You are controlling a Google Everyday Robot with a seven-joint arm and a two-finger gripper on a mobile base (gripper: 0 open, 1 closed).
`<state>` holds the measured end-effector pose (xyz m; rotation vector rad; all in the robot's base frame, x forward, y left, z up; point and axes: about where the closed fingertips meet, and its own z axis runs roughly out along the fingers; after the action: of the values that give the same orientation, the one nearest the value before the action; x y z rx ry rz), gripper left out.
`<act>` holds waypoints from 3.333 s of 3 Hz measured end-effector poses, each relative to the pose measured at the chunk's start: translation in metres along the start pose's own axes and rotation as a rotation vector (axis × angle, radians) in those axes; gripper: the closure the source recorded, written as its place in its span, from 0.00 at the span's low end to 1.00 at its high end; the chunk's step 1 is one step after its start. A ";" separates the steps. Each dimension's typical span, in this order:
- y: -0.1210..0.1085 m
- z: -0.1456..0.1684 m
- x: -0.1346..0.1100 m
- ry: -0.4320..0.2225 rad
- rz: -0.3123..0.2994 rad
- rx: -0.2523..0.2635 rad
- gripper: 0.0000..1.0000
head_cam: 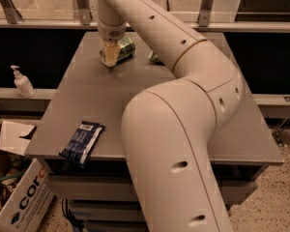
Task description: Place green can upright
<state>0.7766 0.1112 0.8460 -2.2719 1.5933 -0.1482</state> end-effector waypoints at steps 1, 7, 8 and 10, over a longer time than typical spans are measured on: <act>0.001 -0.001 0.002 -0.005 0.020 -0.004 0.64; 0.023 -0.098 0.001 -0.362 0.247 0.066 1.00; 0.039 -0.126 0.004 -0.511 0.364 0.070 1.00; 0.078 -0.166 0.014 -0.787 0.635 0.074 1.00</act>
Offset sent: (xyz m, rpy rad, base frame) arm -0.0043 -0.0210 0.0130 0.0223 0.0161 -0.0587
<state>0.6650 0.0369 0.9711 -1.3696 1.6777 0.7342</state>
